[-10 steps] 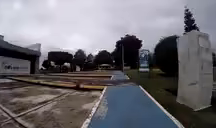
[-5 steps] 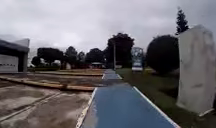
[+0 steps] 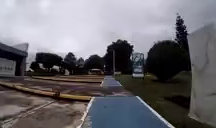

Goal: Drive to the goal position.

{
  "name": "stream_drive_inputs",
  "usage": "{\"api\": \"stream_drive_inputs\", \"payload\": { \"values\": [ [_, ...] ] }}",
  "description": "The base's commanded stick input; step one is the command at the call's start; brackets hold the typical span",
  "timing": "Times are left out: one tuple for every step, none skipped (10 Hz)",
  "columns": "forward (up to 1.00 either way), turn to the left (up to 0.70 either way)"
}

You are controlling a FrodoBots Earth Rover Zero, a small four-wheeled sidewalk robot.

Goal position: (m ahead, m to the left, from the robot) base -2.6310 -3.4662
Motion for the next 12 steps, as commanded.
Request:
{"api": "stream_drive_inputs", "payload": {
  "values": [
    [0.70,0.00],
    [0.70,0.00],
    [0.70,0.00],
    [0.70,0.00],
    [0.70,0.00],
    [0.70,0.00],
    [0.70,0.00],
    [0.70,0.00],
    [0.70,0.00],
    [0.70,0.00],
    [0.70,0.00],
    [0.70,0.00]
  ]
}}
